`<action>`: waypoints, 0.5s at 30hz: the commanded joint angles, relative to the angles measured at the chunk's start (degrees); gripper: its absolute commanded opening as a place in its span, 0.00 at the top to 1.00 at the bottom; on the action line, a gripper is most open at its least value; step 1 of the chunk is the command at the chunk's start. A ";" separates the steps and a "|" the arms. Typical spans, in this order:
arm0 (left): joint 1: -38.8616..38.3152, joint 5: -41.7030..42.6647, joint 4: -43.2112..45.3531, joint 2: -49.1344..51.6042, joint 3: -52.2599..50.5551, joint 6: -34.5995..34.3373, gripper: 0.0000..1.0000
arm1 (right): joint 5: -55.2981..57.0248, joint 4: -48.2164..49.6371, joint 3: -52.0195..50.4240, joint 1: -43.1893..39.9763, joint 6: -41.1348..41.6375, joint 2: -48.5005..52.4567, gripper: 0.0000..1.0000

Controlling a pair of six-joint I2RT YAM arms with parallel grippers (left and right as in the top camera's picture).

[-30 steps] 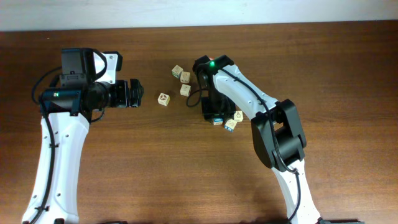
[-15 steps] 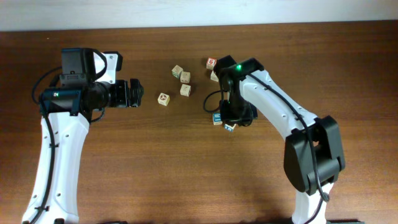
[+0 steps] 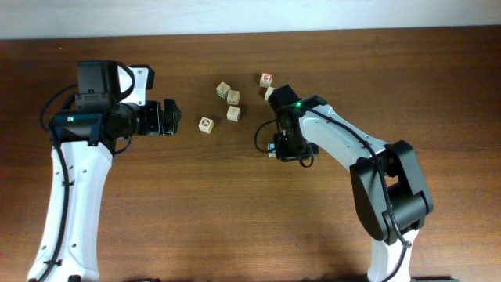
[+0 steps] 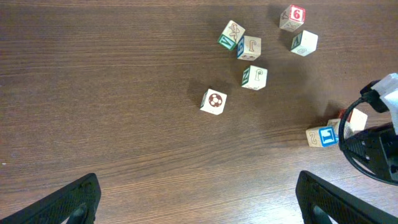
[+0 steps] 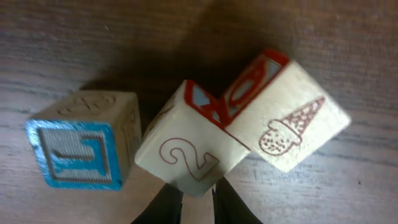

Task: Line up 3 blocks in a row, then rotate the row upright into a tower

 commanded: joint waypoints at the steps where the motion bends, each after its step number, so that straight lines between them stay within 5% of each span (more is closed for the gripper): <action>1: -0.11 -0.37 0.09 0.09 1.09 -0.35 0.01 | 0.68 0.79 -0.37 0.20 -4.26 0.13 0.82; 7: -0.11 -0.37 0.09 0.09 1.09 -0.35 0.01 | 0.96 -3.87 6.56 -2.19 -5.62 -5.29 0.86; 15: -0.11 -0.37 0.09 0.09 1.09 -0.35 0.01 | -1.09 6.93 4.76 -11.08 -10.38 2.69 0.92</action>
